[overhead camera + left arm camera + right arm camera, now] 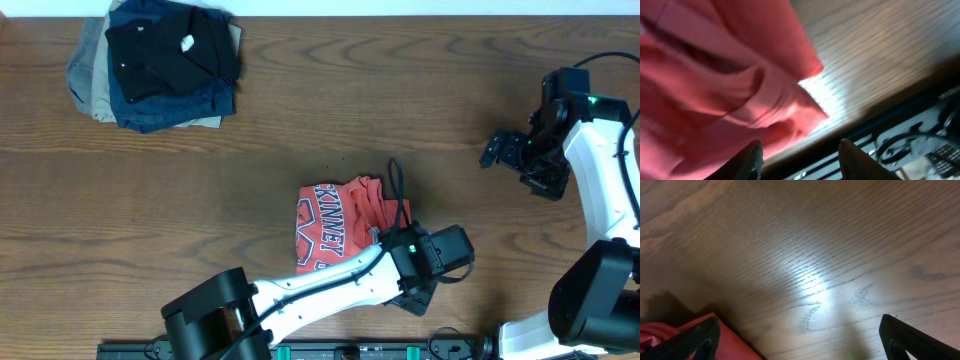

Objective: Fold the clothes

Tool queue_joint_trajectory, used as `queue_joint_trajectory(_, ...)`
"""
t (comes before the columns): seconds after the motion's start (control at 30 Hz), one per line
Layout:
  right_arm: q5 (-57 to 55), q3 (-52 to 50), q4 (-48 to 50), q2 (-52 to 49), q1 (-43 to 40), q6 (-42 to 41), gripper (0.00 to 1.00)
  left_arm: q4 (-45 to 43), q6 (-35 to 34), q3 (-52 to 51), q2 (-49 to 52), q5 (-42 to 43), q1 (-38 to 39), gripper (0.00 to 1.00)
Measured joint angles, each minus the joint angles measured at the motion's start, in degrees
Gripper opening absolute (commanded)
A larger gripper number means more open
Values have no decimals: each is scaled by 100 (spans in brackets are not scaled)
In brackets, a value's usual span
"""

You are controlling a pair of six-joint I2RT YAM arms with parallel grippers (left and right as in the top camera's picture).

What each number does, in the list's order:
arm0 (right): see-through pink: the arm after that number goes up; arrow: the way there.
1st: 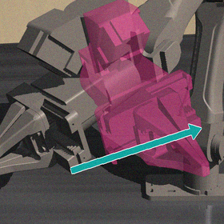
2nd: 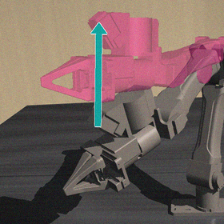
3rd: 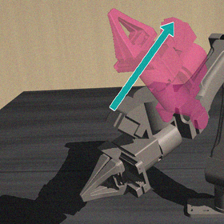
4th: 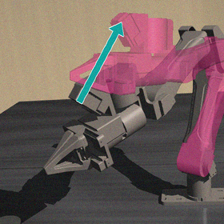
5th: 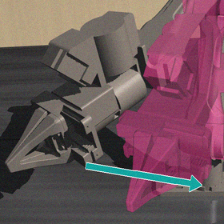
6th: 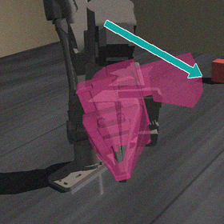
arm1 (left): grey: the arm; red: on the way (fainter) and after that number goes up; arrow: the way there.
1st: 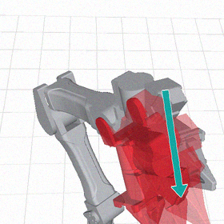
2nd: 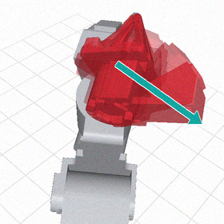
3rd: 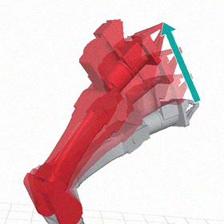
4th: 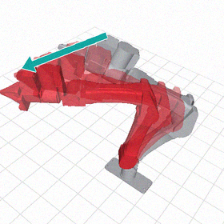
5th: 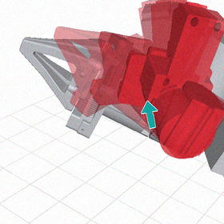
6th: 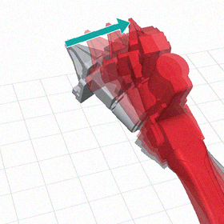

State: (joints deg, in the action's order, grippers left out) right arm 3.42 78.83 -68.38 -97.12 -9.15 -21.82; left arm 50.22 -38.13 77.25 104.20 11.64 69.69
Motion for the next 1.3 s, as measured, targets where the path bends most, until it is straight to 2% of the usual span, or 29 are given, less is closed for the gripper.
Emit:
queue_joint_trajectory(0.1,0,0,-2,0,0,0,99,254,98,214,-74,-22,-74,53)
queue_joint_trajectory(0.13,0,0,0,0,0,0,99,315,116,293,-142,-46,-142,59)
queue_joint_trajectory(0.27,0,0,0,0,0,0,99,452,188,426,-538,-184,-662,66)
queue_joint_trajectory(0.47,0,0,0,0,0,0,99,424,208,481,-664,-330,-1958,66)
queue_joint_trajectory(0.57,0,0,2,0,0,2,99,306,280,481,-505,-304,-2356,66)
queue_joint_trajectory(1.03,0,0,0,0,0,0,99,-599,557,481,463,-42,-2559,64)
queue_joint_trajectory(1.17,0,0,2,0,0,0,99,-787,562,481,590,-39,-2559,60)
queue_joint_trajectory(1.3,0,0,0,0,0,2,99,-887,581,481,645,-42,-2559,46)
